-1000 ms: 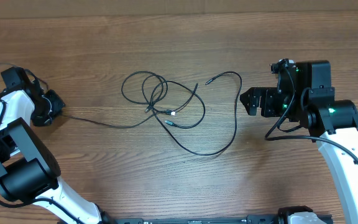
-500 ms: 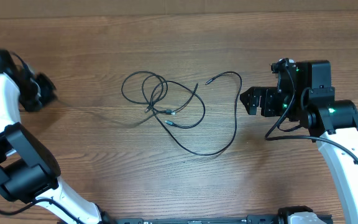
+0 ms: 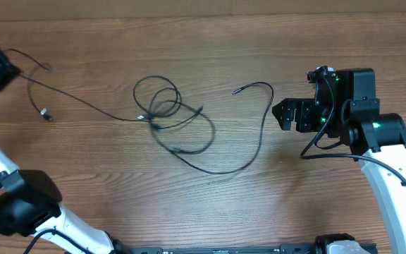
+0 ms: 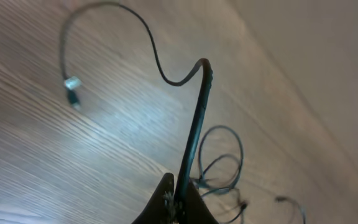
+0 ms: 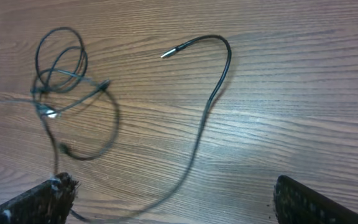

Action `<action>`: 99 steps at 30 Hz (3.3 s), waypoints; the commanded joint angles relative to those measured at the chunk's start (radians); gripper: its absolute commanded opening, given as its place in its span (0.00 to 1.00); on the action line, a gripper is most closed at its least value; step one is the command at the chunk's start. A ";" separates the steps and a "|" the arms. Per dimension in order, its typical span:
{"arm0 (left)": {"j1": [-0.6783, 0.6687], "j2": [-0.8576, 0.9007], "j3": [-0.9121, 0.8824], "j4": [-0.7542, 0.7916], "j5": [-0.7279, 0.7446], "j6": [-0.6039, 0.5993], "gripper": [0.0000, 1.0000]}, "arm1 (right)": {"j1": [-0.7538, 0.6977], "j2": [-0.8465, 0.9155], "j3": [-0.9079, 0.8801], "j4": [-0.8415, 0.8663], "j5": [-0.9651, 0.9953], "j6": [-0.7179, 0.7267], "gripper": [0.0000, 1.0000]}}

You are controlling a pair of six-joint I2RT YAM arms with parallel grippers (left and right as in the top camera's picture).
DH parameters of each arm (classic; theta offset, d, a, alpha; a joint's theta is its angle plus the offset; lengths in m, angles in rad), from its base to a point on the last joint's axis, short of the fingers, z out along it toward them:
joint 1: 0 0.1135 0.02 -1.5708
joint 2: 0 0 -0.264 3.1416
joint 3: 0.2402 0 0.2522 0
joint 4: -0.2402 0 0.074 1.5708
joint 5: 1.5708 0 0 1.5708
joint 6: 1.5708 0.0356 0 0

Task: Untangle cables

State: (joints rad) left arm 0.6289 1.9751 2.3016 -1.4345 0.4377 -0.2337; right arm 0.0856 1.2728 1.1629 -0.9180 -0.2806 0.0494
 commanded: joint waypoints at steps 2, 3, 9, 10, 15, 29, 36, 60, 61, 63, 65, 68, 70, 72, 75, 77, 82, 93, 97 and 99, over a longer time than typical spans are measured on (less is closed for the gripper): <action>0.065 -0.040 0.108 -0.036 0.017 0.009 0.04 | -0.002 0.003 0.003 0.003 0.007 0.002 1.00; 0.078 -0.043 0.118 -0.043 0.049 0.010 0.04 | -0.002 0.003 0.003 0.003 0.007 0.002 1.00; 0.169 -0.050 0.138 -0.039 0.500 0.108 0.04 | -0.002 0.003 0.003 0.005 0.007 0.003 1.00; 0.179 -0.049 0.138 -0.039 0.573 0.110 0.04 | -0.002 0.003 0.003 0.005 0.007 0.002 1.00; 0.185 -0.049 0.138 -0.034 0.805 0.176 0.04 | -0.002 0.003 0.003 0.012 0.007 0.002 1.00; 0.190 -0.050 0.138 -0.019 0.291 0.169 0.04 | -0.002 0.003 0.002 0.011 0.007 0.003 1.00; 0.196 -0.050 0.138 -0.020 -0.209 0.008 0.04 | -0.002 0.003 0.002 0.003 0.007 0.003 1.00; 0.197 -0.050 0.138 -0.076 -0.560 -0.193 0.86 | -0.002 0.020 0.002 0.003 0.006 0.006 1.00; 0.196 -0.050 0.138 -0.078 -0.559 -0.193 0.86 | -0.002 0.020 0.002 0.003 0.006 0.006 1.00; 0.195 -0.050 0.138 -0.081 -0.549 -0.193 0.87 | -0.002 0.020 0.002 0.003 0.006 0.006 1.00; 0.195 -0.050 0.138 -0.084 -0.532 -0.193 0.87 | -0.002 0.020 0.002 0.003 0.006 0.006 1.00; 0.192 -0.050 0.138 -0.090 -0.464 -0.169 0.86 | -0.002 0.020 0.002 0.003 0.006 0.006 1.00; 0.181 -0.050 0.138 -0.092 -0.412 -0.147 0.85 | -0.002 0.020 0.002 0.003 0.006 0.006 1.00; 0.161 -0.050 0.138 -0.092 -0.375 -0.129 0.84 | -0.002 0.020 0.002 0.003 0.006 0.006 1.00; 0.110 -0.050 0.138 -0.090 -0.327 -0.087 0.83 | -0.002 0.020 0.002 0.003 -0.001 0.006 1.00; 0.062 -0.050 0.138 -0.087 -0.307 -0.053 0.83 | -0.002 0.020 0.002 0.003 -0.011 0.006 1.00; -0.099 -0.050 0.138 -0.066 -0.272 0.069 0.83 | -0.003 0.020 0.002 -0.002 -0.009 0.006 1.00; -0.433 -0.049 0.135 -0.077 -0.134 0.257 0.99 | -0.003 0.020 0.002 -0.034 -0.034 0.003 1.00; -0.498 -0.049 0.134 -0.147 -0.164 0.159 1.00 | -0.003 0.020 0.002 -0.044 0.100 0.005 1.00; -0.520 -0.049 0.134 -0.196 -0.208 0.087 1.00 | -0.003 0.020 0.002 -0.045 0.159 0.051 1.00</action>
State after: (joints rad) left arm 0.1318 1.9511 2.4168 -1.5944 0.2733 -0.0509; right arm 0.0856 1.2877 1.1629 -0.9634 -0.2317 0.0582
